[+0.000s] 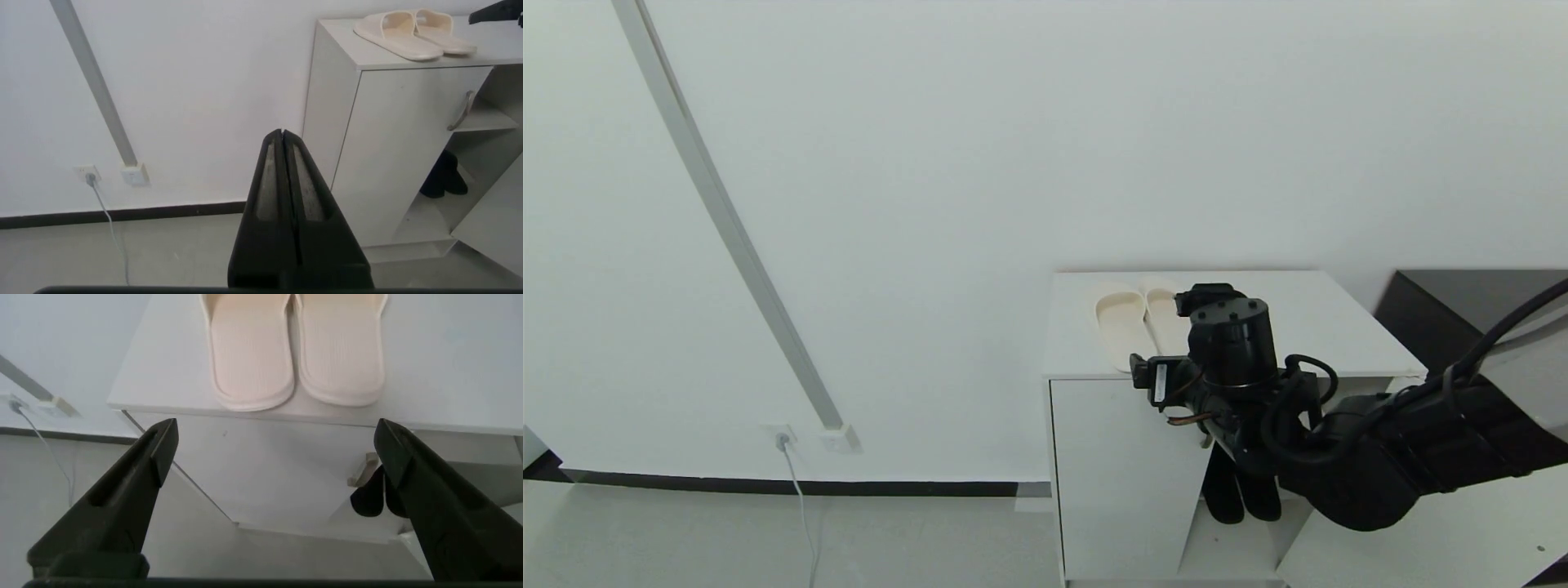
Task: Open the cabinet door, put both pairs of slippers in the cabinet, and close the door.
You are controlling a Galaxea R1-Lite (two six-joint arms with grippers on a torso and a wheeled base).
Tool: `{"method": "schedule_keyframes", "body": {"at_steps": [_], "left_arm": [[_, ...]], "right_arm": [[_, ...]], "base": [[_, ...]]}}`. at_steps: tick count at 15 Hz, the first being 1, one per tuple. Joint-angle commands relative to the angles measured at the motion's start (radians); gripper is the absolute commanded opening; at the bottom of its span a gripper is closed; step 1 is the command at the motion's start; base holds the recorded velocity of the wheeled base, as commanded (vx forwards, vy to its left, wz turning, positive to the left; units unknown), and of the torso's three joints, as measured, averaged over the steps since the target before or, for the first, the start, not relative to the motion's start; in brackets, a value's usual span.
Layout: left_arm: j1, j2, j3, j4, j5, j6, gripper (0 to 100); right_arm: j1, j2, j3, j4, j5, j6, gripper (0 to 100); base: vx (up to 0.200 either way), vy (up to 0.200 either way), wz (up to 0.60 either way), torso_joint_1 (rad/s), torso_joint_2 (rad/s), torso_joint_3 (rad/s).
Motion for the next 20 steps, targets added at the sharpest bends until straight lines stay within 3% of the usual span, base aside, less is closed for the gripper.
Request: {"method": "schedule_keyframes", "body": {"at_steps": [1,6,9,11,13,20], "left_arm": [[0.000,0.001,0.000,0.000,0.000,0.000,0],[0.000,0.001,0.000,0.000,0.000,0.000,0],[0.000,0.001,0.000,0.000,0.000,0.000,0],[0.000,0.001,0.000,0.000,0.002,-0.003,0],[0.000,0.001,0.000,0.000,0.002,-0.003,0],[0.000,0.001,0.000,0.000,0.002,-0.003,0]], "right_arm": [[-0.005,0.019,0.012,-0.008,0.001,0.000,100],[-0.016,0.048,0.017,-0.028,0.007,-0.002,100],[-0.037,0.099,0.012,-0.058,0.069,-0.008,100],[-0.066,0.167,0.004,-0.181,0.099,-0.066,100],[-0.099,0.217,-0.013,-0.255,0.115,-0.115,100],[-0.117,0.268,-0.085,-0.250,0.153,-0.118,100]], "base": [[0.200,0.000,0.00,0.002,0.01,-0.002],[0.200,0.000,0.00,0.003,0.00,0.000],[0.200,0.000,0.00,0.007,0.00,0.002],[0.200,0.000,0.00,0.005,0.00,-0.002],[0.000,0.000,0.00,0.000,0.00,0.000],[0.000,0.000,0.00,0.000,0.00,0.000]]}}
